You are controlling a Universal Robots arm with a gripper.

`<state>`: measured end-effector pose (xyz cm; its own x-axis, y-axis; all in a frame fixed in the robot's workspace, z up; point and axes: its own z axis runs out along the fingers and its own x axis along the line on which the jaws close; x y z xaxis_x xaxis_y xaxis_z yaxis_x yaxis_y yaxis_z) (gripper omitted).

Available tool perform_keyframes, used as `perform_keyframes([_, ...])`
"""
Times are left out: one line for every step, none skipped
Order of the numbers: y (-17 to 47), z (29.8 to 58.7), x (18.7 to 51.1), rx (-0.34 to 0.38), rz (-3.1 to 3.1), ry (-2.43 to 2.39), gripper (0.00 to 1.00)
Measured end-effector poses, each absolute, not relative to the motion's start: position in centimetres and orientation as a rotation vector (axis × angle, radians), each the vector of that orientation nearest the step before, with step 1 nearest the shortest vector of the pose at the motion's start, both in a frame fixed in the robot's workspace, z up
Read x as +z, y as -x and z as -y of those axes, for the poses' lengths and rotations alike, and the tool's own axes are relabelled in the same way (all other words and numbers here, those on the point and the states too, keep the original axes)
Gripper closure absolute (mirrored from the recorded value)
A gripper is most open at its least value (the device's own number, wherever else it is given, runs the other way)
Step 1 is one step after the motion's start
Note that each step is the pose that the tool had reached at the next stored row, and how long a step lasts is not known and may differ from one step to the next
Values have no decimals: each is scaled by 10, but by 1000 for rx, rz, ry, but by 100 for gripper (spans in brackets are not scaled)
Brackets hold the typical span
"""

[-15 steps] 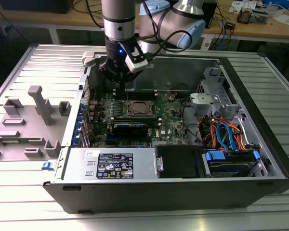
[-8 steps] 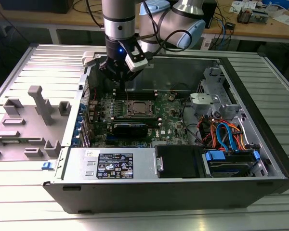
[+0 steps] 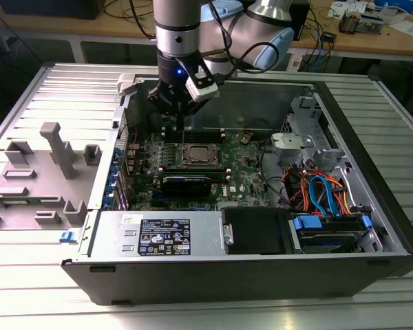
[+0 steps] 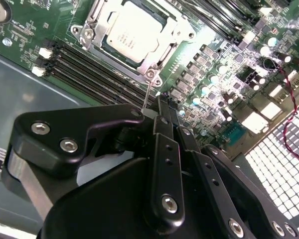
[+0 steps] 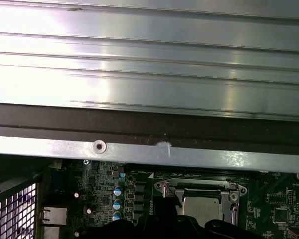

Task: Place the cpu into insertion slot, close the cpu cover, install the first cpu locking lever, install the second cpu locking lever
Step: 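Install the first cpu locking lever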

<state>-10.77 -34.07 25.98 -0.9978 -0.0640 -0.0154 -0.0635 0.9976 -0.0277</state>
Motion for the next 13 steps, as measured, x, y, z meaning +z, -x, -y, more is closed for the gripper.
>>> perform_keyframes([107,341,260,-42,-3123,100,89])
perform_keyframes([106,341,260,-42,-3123,100,89])
perform_keyframes([105,341,260,-43,-3124,100,89])
perform_keyframes([105,341,260,-42,-3123,100,89])
perform_keyframes([105,341,260,-42,-3123,100,89])
perform_keyframes([105,341,260,-42,-3123,100,89])
perform_keyframes([104,341,260,-42,-3123,100,89])
perform_keyframes([104,341,260,-42,-3123,100,89])
perform_keyframes([104,341,260,-42,-3123,100,89])
perform_keyframes([104,341,260,-42,-3123,100,89])
perform_keyframes([104,341,260,-42,-3123,100,89])
perform_keyframes([103,341,259,-42,-3123,100,89])
perform_keyframes([102,341,259,-42,-3123,100,89])
